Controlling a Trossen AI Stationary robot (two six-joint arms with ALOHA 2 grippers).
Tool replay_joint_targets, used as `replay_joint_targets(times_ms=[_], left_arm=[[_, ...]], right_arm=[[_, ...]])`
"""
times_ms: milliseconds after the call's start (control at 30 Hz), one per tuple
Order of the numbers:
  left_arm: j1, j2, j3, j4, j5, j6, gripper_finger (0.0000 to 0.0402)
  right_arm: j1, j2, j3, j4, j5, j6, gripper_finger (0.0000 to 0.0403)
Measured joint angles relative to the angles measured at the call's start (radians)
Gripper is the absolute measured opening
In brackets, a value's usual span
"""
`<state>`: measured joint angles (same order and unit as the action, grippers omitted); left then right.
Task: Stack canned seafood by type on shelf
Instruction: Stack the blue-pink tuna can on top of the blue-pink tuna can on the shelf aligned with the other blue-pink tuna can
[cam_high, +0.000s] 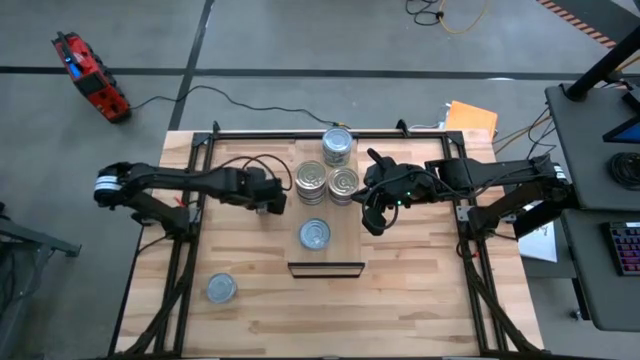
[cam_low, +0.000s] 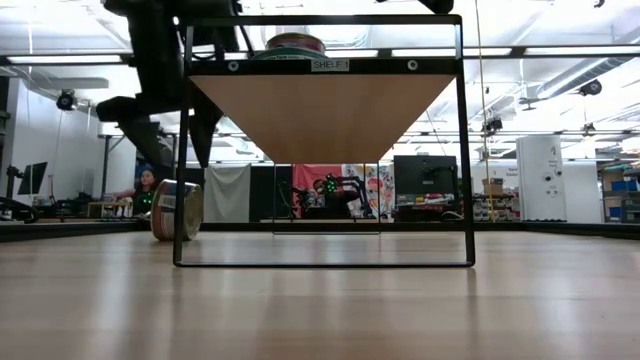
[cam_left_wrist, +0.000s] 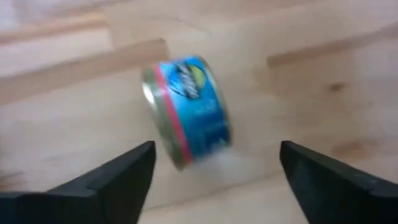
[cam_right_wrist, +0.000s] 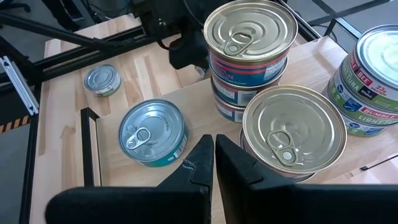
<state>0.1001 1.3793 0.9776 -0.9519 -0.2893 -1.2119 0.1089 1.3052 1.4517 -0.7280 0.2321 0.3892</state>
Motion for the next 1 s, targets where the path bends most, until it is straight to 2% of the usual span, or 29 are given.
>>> replay_joint_targets(times_ms=[67, 167, 567, 700, 833, 1000], left_arm=[[0.0, 0.03, 0.032, -0.055, -0.038, -0.005, 0.0349], [0.004, 0.064, 0.057, -0.113, -0.062, -0.011, 0.0363], [0.007, 0.083, -0.014, -0.039, -0.064, -0.034, 0.0359], [0.007, 0.083, -0.043, 0.042, -0.066, -0.032, 0.0358], [0.007, 0.083, -0.074, 0.082, -0.061, -0.032, 0.0344], [0.006, 0.082, -0.077, 0.081, -0.061, -0.032, 0.0288]], right_arm=[[0.0, 0.0, 0.0, 0.0, -0.001, -0.001, 0.0009], [0.0, 0.0, 0.0, 0.0, -0.004, -0.001, 0.0009], [0.0, 0.0, 0.0, 0.0, -0.004, -0.028, 0.0009], [0.0, 0.0, 0.0, 0.0, -0.004, -0.035, 0.0009], [0.0, 0.0, 0.0, 0.0, -0.004, -0.035, 0.0009], [0.0, 0.0, 0.0, 0.0, -0.004, -0.035, 0.0009]])
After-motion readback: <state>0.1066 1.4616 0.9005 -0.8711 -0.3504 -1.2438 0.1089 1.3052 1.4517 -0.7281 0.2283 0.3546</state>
